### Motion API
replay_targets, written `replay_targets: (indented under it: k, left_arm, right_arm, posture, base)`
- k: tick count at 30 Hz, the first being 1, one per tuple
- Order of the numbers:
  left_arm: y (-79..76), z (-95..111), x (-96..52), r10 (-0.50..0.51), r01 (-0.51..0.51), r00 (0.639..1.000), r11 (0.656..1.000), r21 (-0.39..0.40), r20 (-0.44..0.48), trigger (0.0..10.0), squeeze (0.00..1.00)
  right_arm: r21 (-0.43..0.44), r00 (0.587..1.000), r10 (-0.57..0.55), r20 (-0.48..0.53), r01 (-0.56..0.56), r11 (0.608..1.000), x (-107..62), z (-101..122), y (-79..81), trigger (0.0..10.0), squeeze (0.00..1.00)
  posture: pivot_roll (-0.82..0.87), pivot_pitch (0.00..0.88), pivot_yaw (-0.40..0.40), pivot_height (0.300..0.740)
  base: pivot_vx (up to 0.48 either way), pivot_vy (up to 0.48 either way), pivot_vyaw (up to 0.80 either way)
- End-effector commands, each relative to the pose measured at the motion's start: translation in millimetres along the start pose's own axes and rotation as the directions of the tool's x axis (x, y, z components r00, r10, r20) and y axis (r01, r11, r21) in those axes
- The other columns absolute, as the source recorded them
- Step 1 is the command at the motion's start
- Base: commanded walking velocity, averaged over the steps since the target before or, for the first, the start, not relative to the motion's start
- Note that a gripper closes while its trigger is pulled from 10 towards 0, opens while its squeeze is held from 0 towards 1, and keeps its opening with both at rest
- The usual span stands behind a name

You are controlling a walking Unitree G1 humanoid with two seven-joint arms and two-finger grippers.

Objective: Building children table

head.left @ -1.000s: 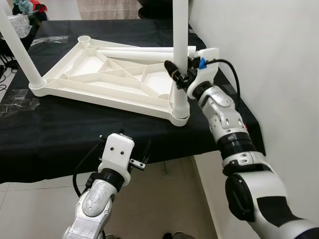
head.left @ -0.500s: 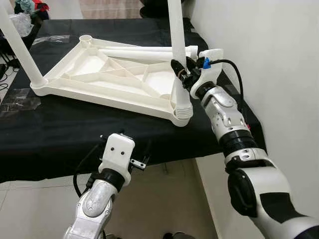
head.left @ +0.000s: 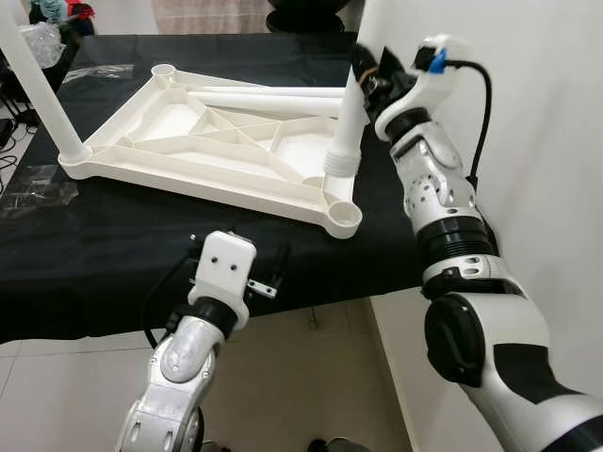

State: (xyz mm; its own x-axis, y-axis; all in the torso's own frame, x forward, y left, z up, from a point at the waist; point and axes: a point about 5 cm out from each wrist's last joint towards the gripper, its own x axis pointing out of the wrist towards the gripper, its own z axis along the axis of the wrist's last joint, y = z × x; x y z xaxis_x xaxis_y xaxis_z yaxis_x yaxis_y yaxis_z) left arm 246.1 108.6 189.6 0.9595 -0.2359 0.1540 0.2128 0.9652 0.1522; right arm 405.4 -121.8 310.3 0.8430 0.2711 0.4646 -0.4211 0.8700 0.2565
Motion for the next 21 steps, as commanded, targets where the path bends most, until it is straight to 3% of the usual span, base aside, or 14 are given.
replay_targets:
  k: [1,3,4,5,6,7,9,10,11,12,15,21]
  left_arm:
    - [1.6,-6.0,1.0,-0.007,0.007,0.999,1.0,-0.002,-0.035,10.0,1.0]
    - [9.2,-3.9,8.0,0.01,-0.01,0.999,1.0,0.006,-0.04,10.0,1.0]
    - [19.5,2.7,20.4,0.02,-0.02,1.0,0.999,0.031,-0.022,10.0,1.0]
    - [19.5,2.7,20.4,0.02,-0.02,1.0,0.999,0.031,-0.022,10.0,1.0]
    - [28.5,8.0,30.9,0.036,-0.035,0.999,0.998,0.05,-0.014,10.0,1.0]
    - [28.5,8.0,30.9,0.036,-0.035,0.999,0.998,0.05,-0.014,10.0,1.0]
    - [36.7,13.1,49.1,-0.001,0.002,1.0,0.999,0.054,-0.016,10.0,1.0]
    - [36.7,13.1,49.1,-0.001,0.002,1.0,0.999,0.054,-0.016,10.0,1.0]
    - [36.2,13.5,55.1,-0.038,0.039,0.999,0.999,0.031,-0.022,10.0,0.0]
    - [36.2,13.5,55.1,-0.038,0.039,0.999,0.999,0.031,-0.022,10.0,0.0]
    - [23.4,11.6,64.3,-0.18,0.18,0.983,0.984,0.004,-0.041,10.0,0.0]
    - [0.0,4.2,59.4,-0.351,0.345,0.934,0.936,-0.075,-0.074,10.0,0.0]
  right_arm:
    - [0.021,0.999,0.023,0.037,-0.023,1.0,2.5,8.8,6.0,0.0,0.0]
    - [0.041,0.997,0.05,0.056,-0.053,0.998,1.3,9.9,12.5,0.0,0.0]
    - [0.069,0.993,0.095,0.063,-0.099,0.993,-4.1,5.2,21.6,0.0,0.0]
    - [0.069,0.993,0.095,0.063,-0.099,0.993,-4.1,5.2,21.6,0.0,0.0]
    - [0.087,0.989,0.13,0.065,-0.136,0.987,-9.4,0.6,29.0,0.0,0.0]
    - [0.087,0.989,0.13,0.065,-0.136,0.987,-9.4,0.6,29.0,0.0,0.0]
    - [0.125,0.98,0.191,0.052,-0.196,0.973,-20.9,-10.7,43.4,0.0,0.0]
    - [0.125,0.98,0.191,0.052,-0.196,0.973,-20.9,-10.7,43.4,0.0,0.0]
    - [0.139,0.977,0.209,0.043,-0.213,0.967,-24.8,-14.8,49.0,0.0,0.0]
    - [0.139,0.977,0.209,0.043,-0.213,0.967,-24.8,-14.8,49.0,0.0,0.0]
    - [0.154,0.962,0.273,0.022,-0.273,0.95,-34.8,-24.2,65.5,0.0,0.0]
    - [0.173,0.955,0.297,0.019,-0.296,0.939,-37.8,-25.7,74.5,0.0,0.0]
  posture:
    - [0.02,0.097,-0.083,0.74]
    - [0.02,0.097,-0.08,0.74]
    - [0.03,0.096,-0.077,0.74]
    - [0.03,0.096,-0.077,0.74]
    - [0.03,0.096,-0.076,0.74]
    - [0.03,0.096,-0.076,0.74]
    - [0.03,0.094,-0.075,0.74]
    - [0.03,0.094,-0.075,0.74]
    - [0.02,0.096,-0.07,0.74]
    - [0.02,0.096,-0.07,0.74]
    - [0.02,0.096,-0.068,0.74]
    - [0.02,0.098,-0.065,0.74]
  base:
    - [0.0,0.0,0.0]
    - [0.0,0.0,0.0]
    - [0.0,0.0,0.0]
    - [0.0,0.0,0.0]
    - [0.0,0.0,0.0]
    - [0.0,0.0,0.0]
    - [0.0,0.0,0.0]
    - [0.0,0.0,0.0]
    - [0.0,0.0,0.0]
    - [0.0,0.0,0.0]
    - [0.0,0.0,0.0]
    - [0.0,0.0,0.0]
